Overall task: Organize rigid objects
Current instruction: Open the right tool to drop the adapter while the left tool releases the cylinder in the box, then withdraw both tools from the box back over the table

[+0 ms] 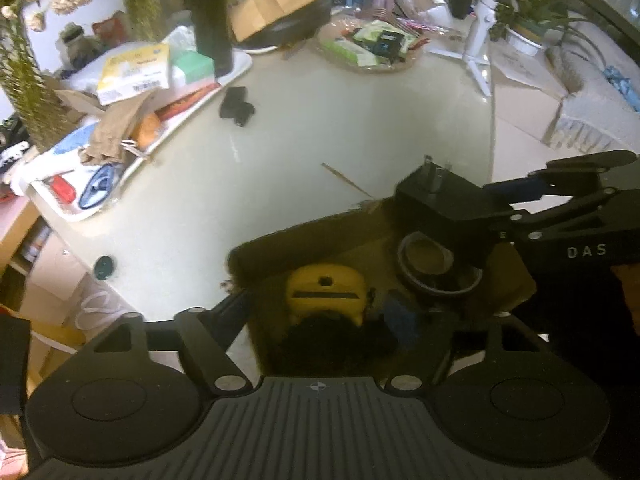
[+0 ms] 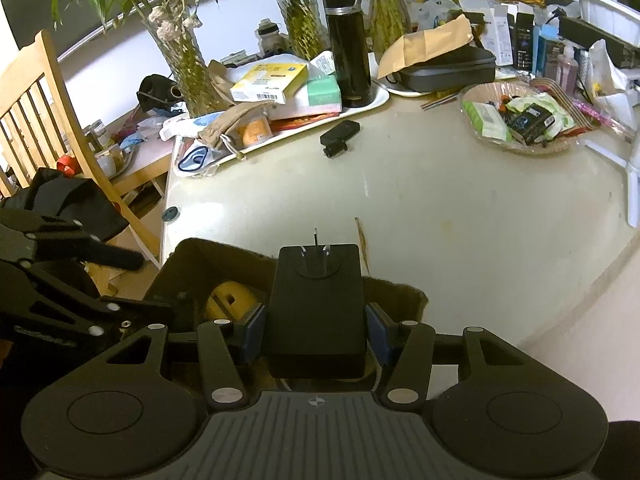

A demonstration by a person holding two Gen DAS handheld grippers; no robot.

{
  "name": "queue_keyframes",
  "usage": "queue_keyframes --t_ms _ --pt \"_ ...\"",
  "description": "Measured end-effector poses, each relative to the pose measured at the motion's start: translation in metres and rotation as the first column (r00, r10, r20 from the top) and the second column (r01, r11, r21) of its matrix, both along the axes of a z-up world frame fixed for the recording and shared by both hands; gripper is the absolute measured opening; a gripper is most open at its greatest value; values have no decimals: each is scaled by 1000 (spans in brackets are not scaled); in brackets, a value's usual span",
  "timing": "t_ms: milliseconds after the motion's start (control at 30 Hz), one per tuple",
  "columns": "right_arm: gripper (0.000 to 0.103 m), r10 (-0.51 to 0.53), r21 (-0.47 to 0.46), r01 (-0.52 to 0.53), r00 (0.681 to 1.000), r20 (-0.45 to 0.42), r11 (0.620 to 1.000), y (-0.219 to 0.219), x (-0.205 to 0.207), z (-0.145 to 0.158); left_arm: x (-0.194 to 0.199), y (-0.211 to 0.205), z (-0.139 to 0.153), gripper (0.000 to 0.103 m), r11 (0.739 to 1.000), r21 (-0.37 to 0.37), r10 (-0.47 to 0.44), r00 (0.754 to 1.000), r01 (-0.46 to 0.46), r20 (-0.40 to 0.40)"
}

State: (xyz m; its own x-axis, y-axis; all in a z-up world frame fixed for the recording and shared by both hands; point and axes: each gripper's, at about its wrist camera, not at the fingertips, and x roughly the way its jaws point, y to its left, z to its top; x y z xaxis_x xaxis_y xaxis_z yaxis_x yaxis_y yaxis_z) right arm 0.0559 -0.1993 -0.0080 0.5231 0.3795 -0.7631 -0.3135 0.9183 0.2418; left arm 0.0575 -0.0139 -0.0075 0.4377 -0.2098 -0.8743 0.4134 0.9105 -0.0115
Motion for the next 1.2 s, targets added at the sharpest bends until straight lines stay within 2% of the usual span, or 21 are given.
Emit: queue_keyframes --t_ms 467,500,533,600,700,1000,1200 --pt "57 52 7 -52 998 -19 999 15 -2 0 -5 5 -5 75 1000 -8 20 999 -21 -28" --pt "60 54 -17 -54 998 -19 998 17 -1 -2 -5 5 -5 75 1000 -6 22 999 -23 -28" --pt "73 51 -38 -51 999 -14 998 19 -1 -4 -4 5 -5 75 1000 -5 26 999 -26 -29" --pt "87 47 -69 -47 999 -5 997 21 -1 -6 -4 6 -5 75 999 -5 32 999 -32 -32" --pt "96 49 -67 -50 999 -12 997 20 -1 -8 -3 6 -5 75 999 -2 35 999 -35 -31" --pt "103 53 -92 -53 999 -6 994 17 -3 -10 -1 5 -4 75 999 18 51 998 -51 -40" --pt "103 25 -98 -23 999 20 995 12 -4 -7 1 4 -5 75 998 33 54 998 -52 -46"
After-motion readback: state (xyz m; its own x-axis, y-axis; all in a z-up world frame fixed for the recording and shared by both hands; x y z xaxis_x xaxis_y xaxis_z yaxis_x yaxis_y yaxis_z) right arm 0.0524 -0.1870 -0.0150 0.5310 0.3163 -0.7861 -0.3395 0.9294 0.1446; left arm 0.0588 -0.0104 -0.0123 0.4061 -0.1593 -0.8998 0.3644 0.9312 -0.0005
